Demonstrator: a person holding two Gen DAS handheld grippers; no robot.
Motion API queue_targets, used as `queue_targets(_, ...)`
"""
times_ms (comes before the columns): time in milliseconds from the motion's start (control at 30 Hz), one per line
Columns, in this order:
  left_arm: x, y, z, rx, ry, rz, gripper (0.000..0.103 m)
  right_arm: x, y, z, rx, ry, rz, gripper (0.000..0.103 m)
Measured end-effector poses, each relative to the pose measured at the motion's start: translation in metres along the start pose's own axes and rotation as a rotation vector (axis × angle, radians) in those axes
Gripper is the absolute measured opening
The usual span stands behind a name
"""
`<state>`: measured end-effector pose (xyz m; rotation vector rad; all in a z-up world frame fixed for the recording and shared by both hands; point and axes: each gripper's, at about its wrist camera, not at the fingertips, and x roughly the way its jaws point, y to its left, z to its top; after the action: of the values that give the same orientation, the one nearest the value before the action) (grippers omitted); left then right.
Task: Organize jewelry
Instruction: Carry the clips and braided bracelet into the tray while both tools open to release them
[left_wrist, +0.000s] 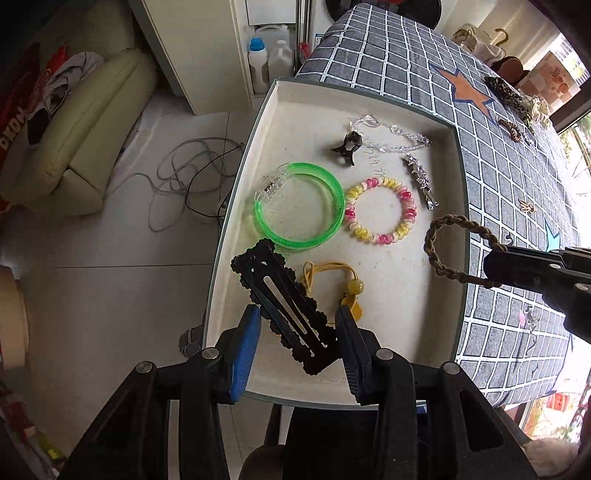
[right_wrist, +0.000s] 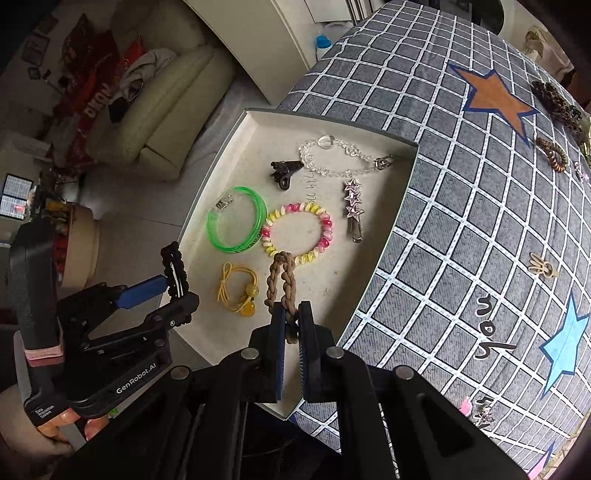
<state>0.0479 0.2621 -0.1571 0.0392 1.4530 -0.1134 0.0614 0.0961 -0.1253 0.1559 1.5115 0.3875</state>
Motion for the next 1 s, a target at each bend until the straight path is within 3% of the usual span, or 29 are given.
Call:
queue_targets(300, 0.028, 0.002, -0.003, 0.013, 0.039, 0.016, 0.049, 0.046, 0.007, -0.001, -0.027, 0.118, -0.04, 0.007)
queue_targets(800, 0.057, -0.008, -0.004, 0.034, 0.078, 0.049, 0.05, 0.084, 0.003, 0.009, -0.032, 0.192, -0.181, 0.009)
queue_targets(833, 0.057, -0.008, -0.004, 0.033, 0.077, 0.05, 0.051, 0.084, 0.001, 0.008, -0.03, 0.195, -0.184, 0.01)
queue_targets(1000, 0.056, -0.009, -0.003, 0.037, 0.072, 0.065, 0.051, 0.082, 0.005, 0.005, -0.037, 0.193, -0.171, 0.037)
